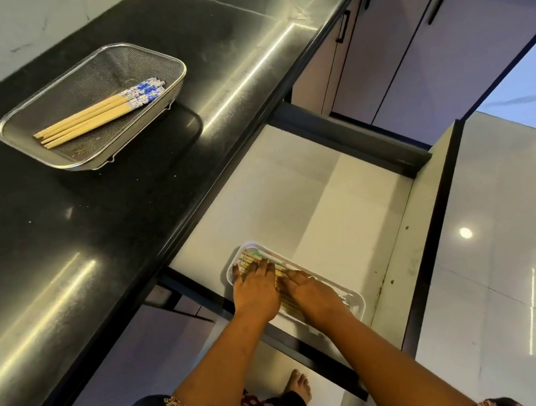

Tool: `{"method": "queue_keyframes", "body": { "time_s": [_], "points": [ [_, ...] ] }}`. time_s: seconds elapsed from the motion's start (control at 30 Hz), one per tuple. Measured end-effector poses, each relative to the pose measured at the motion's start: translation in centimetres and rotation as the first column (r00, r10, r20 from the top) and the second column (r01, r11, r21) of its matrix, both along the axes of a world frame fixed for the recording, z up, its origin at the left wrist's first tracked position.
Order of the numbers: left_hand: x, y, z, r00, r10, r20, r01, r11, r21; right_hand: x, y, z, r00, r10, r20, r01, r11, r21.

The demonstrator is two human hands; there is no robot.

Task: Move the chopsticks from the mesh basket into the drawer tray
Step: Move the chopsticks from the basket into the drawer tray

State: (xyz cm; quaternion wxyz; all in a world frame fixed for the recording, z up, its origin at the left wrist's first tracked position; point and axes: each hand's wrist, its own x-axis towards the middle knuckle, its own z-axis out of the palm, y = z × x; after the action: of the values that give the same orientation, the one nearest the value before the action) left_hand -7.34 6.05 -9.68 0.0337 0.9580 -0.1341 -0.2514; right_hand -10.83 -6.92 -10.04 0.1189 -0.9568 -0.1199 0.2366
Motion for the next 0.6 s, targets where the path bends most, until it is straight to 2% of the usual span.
{"method": "queue_keyframes", "body": {
  "time_s": [0.17,0.23,0.3,0.43,0.6],
  "points": [
    [-0.1,-0.2,0.3,0.998,-0.057,-0.017,0.057,0.998,0.007,-1.9,-1.4,0.4,0.996,-0.088,0.025,0.090,0.991,-0.099],
    [-0.1,-0.2,0.3,0.995,-0.078,-0.064,0.079,0.997,0.007,-2.2,-2.1,0.6,0.988,-0.156,0.000,0.153,0.970,-0.189],
    [-0.4,-0.1,0.4,0.985,-0.108,-0.132,0.114,0.993,0.035,-2.2,-2.6,0.5,0.986,-0.162,-0.044,0.147,0.960,-0.236],
    [-0.5,-0.1,0.6,0.979,-0.118,-0.166,0.135,0.986,0.094,-1.8,-3.2,0.5,0.982,-0.101,-0.159,0.068,0.977,-0.201],
    [-0.7,0.1,1.1,0.978,-0.121,-0.170,0.145,0.980,0.136,-1.7,-2.5,0.6,0.958,-0.189,-0.215,0.145,0.968,-0.204]
  ]
}}
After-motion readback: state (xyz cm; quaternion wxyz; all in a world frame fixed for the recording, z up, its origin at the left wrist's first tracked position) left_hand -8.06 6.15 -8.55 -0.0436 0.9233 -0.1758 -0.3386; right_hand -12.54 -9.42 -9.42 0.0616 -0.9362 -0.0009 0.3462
